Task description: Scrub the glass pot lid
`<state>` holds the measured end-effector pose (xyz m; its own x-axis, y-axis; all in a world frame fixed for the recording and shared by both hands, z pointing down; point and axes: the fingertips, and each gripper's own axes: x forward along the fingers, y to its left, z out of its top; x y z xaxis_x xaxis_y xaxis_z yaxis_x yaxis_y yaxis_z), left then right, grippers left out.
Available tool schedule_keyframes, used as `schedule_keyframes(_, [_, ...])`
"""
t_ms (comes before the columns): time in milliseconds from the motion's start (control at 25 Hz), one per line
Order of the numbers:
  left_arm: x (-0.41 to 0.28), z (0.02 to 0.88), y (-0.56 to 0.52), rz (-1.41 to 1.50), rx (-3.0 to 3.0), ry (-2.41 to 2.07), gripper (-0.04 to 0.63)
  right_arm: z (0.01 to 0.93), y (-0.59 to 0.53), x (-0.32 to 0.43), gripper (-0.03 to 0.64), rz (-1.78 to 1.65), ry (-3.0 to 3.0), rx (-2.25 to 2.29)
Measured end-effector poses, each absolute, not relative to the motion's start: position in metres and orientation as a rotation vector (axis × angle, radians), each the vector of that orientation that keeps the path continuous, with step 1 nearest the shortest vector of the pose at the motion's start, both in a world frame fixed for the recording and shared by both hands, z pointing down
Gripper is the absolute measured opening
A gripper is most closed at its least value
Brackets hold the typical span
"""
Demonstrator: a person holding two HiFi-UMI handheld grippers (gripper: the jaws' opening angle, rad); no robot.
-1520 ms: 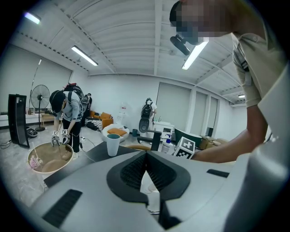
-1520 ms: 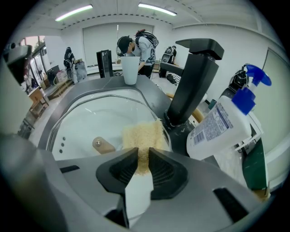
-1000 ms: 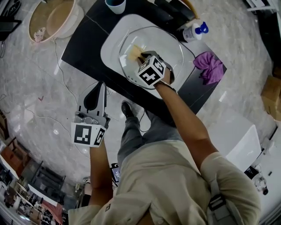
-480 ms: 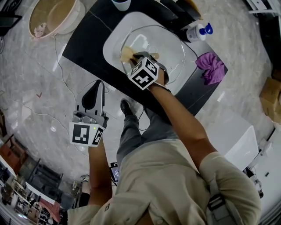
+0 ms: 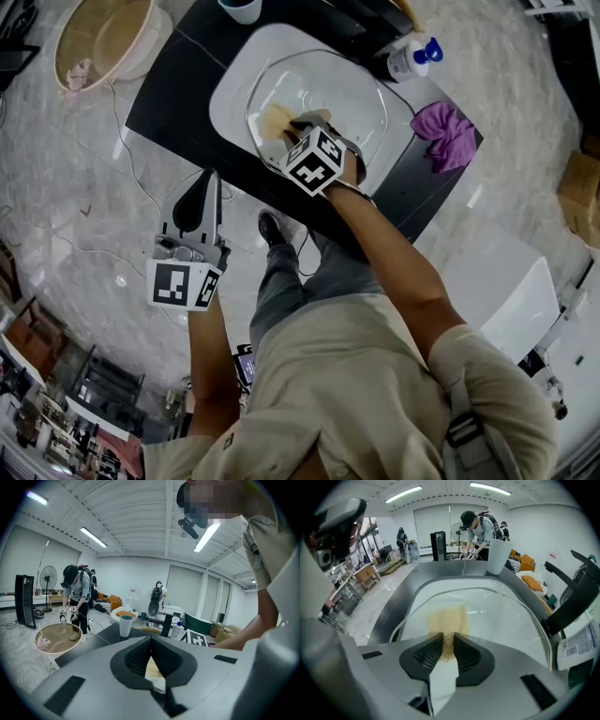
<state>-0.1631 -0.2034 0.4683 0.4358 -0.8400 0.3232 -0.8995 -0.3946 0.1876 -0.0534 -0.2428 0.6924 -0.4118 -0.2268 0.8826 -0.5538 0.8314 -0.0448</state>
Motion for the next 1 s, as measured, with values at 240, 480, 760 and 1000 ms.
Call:
schedule_keyframes(240, [-0.137, 0.465, -0.219, 0.256, 2.407, -1.432, 0.014, 0.696, -0.238, 0.014, 0.080, 0.444, -1.932, 0.627])
schedule_keyframes(480, [-0.109, 0.467, -0.233, 0.263, 2.448, -1.368, 0.015, 0.693, -0.261, 0.095, 0.080, 0.463, -1.823, 0.746])
schedule_keyframes(760, [-0.100, 0.463, -0.240, 0.264, 2.467, -1.346, 0.014, 0.682, -0.278, 0.129, 0.080, 0.482, -1.782, 0.784])
schedule_keyframes(1000, [-0.105, 0.466, -0.242, 0.258, 2.459, -1.348, 0.015, 0.685, -0.273, 0.128, 0.080, 0.484, -1.766, 0.761])
